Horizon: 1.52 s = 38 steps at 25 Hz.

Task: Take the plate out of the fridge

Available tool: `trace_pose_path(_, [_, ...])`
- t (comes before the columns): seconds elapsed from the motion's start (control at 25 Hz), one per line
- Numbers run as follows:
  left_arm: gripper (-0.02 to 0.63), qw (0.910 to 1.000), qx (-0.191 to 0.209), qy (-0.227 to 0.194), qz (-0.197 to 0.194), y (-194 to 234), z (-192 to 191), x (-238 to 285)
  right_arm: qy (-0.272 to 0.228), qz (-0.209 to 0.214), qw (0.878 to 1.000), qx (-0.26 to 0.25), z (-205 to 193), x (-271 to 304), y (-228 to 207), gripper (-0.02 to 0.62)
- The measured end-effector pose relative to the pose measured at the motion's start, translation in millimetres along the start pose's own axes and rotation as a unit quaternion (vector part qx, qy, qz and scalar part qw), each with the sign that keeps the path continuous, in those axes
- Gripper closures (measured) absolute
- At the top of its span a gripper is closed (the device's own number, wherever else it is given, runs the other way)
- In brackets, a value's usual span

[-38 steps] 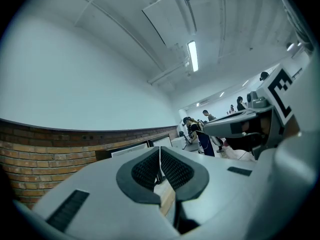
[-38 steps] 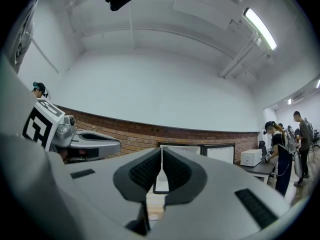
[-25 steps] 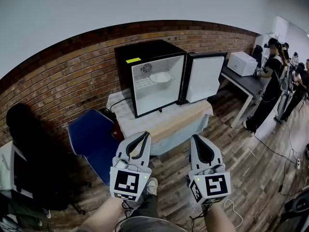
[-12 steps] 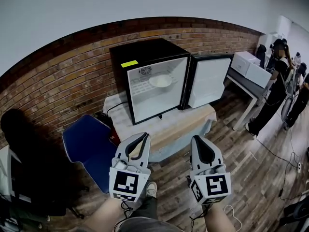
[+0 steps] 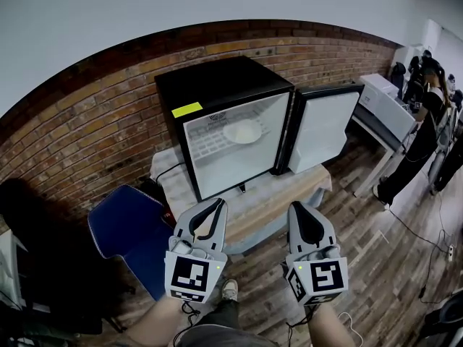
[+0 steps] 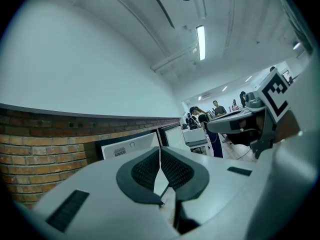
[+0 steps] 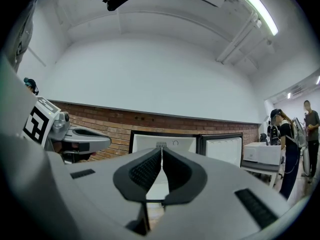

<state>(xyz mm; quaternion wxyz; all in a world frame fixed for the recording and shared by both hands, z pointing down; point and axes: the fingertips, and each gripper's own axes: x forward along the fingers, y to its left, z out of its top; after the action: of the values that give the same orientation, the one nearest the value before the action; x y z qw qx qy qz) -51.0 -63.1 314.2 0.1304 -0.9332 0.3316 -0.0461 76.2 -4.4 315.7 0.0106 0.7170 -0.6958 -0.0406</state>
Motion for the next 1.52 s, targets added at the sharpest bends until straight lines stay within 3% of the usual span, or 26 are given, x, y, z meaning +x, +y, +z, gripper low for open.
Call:
trace_pose_path(0.6, [0.586, 0.9997, -0.013, 0.006, -0.02, 76.2, -17.0, 118.1, 0.016, 0.007, 1.0, -0.013, 0.7, 148.8, -24.4, 0.565])
trace_pose_path(1.0, [0.586, 0.9991, -0.032, 0.013, -0.026, 95.7, -30.6, 153.7, 0.032, 0.012, 0.999, -0.018, -6.2, 197.1, -34.0, 0.565])
trace_pose_path(1.28, [0.586, 0.9988, -0.041, 0.025, -0.009, 99.7, -38.4, 166.7, 0.035, 0.028, 0.999, -0.004, -11.9, 214.5, -46.7, 0.565])
trace_pose_path(1.52, [0.586, 0.9979, -0.042, 0.038, 0.031, 102.8, -40.6, 179.2, 0.044, 0.069, 0.997, -0.001, -20.0, 230.2, -57.3, 0.565])
